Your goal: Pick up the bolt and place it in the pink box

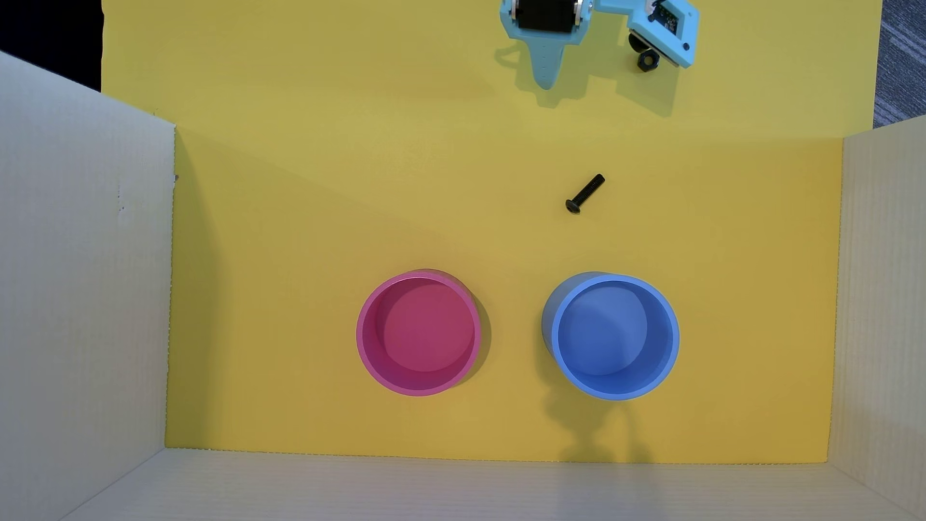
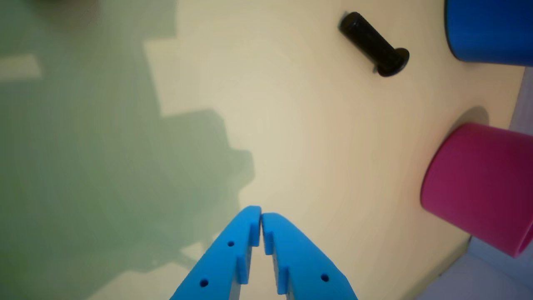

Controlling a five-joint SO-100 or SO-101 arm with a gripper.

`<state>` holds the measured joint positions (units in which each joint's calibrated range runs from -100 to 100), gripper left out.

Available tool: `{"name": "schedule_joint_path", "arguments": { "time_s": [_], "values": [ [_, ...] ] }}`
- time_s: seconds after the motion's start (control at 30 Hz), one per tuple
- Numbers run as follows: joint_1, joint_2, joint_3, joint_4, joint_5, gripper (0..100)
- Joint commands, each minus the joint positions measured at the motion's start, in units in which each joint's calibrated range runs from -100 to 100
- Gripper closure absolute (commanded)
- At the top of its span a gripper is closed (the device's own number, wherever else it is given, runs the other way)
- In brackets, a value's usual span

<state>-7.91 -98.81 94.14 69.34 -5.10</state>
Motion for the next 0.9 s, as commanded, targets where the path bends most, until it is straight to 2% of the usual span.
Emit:
{"name": "schedule_joint_path", "arguments": {
  "time_s": [0.0, 0.13, 0.33, 0.73, 0.87],
  "values": [
    [3.4, 0.4, -1.5, -3.4, 0.4, 99],
    [6.4, 0.7, -7.6, -4.3, 0.6, 99],
    [5.9, 5.0, -16.2, -4.2, 2.4, 98],
    [5.7, 47.4, -36.0, -7.5, 1.9, 98],
    [5.3, 57.6, -41.4, -7.9, -1.5, 98]
  ]
}}
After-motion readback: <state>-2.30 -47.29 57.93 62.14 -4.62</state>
